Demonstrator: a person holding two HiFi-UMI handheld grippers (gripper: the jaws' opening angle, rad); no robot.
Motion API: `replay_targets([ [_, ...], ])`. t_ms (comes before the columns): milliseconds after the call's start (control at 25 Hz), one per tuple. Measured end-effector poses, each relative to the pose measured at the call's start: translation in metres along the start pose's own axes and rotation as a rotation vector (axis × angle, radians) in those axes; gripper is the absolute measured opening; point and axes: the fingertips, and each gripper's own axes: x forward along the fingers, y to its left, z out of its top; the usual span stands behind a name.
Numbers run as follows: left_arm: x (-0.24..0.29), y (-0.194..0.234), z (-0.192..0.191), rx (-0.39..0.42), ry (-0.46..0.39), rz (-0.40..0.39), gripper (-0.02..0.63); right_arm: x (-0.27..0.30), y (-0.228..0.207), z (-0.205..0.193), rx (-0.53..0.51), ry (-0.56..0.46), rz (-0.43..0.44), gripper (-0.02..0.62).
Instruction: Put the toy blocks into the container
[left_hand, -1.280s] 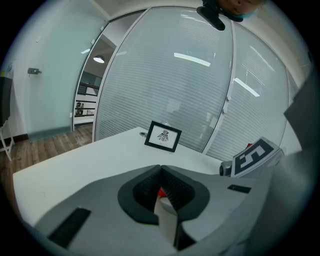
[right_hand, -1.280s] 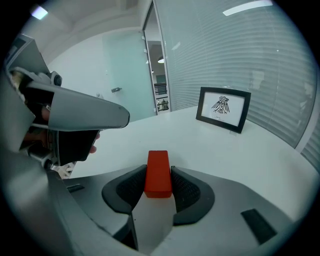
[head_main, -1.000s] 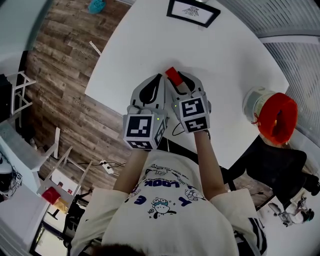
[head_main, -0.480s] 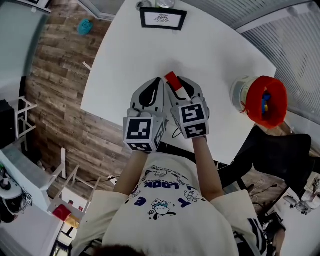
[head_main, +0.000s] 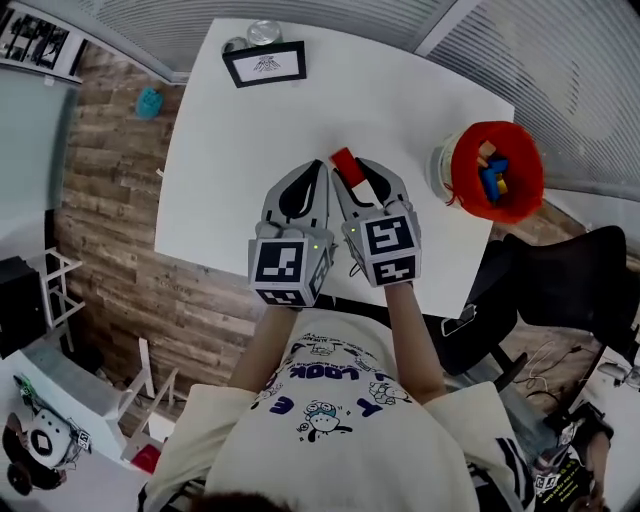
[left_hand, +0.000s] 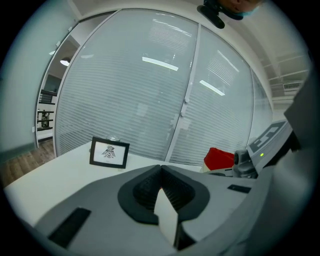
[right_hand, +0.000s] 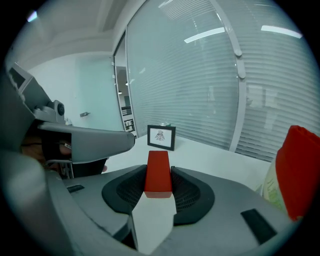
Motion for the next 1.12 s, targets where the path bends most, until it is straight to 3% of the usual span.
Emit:
replay_targets([
  [760, 0.037, -0.114, 0.017, 0.117, -0.009, -0.219, 0.031, -0.103, -0.094, 0.036, 0.093, -0.181, -0.248, 0.160],
  [1120, 0.048, -0.158, 0.022, 0.161, -0.014, -0.295, 0.031, -0.141, -0.132, 0.033, 0.133, -0.228, -0.353, 0.160],
])
